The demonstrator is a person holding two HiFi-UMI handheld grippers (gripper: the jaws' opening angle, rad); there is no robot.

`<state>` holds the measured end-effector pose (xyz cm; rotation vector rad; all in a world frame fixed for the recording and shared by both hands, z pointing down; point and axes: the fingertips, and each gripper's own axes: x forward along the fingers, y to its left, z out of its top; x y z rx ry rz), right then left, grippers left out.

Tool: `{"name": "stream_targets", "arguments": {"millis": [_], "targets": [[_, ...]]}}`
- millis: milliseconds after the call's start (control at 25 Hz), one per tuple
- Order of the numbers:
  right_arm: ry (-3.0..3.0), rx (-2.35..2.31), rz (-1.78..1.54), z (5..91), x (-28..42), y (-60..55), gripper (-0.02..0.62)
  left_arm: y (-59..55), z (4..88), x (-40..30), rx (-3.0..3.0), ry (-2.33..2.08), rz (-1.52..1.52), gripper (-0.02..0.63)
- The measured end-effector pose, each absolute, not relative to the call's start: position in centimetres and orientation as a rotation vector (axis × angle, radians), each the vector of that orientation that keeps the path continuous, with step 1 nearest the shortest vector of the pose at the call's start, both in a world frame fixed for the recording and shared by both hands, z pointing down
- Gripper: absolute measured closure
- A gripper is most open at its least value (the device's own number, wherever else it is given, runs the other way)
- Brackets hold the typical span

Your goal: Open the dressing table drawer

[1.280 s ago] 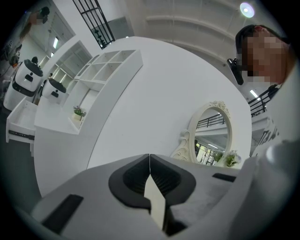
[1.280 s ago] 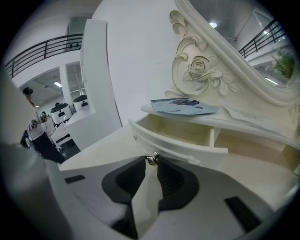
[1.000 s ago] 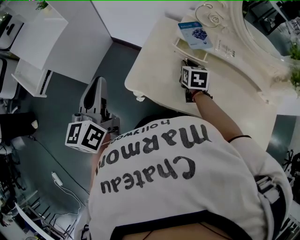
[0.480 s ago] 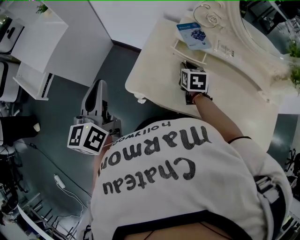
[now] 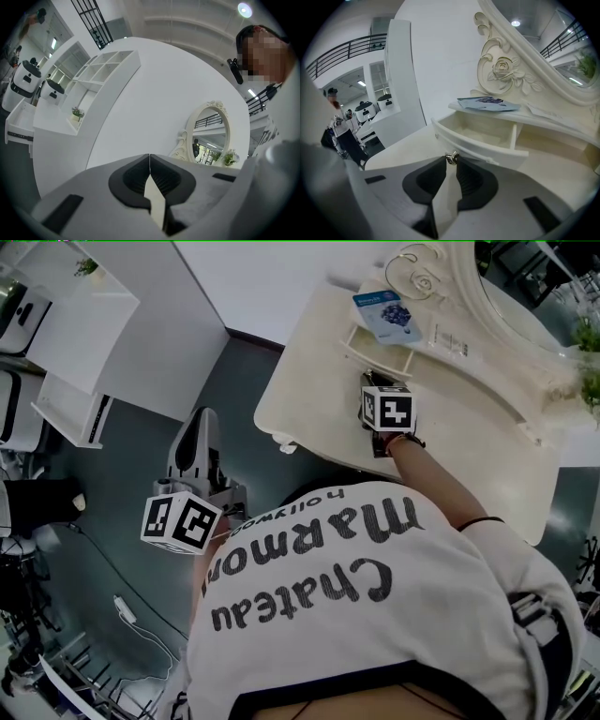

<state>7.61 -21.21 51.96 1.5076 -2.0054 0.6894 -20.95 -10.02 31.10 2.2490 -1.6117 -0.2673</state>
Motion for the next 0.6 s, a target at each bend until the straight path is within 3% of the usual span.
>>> {"name": "stream_targets", "arguments": {"millis": [600], "targets": [[-2.010,1.482,0.694,52.04,7.49,-20.72,0.517,-10.16,30.89,-20.60,2.258,-1.602,-0.288,0.583]]}}
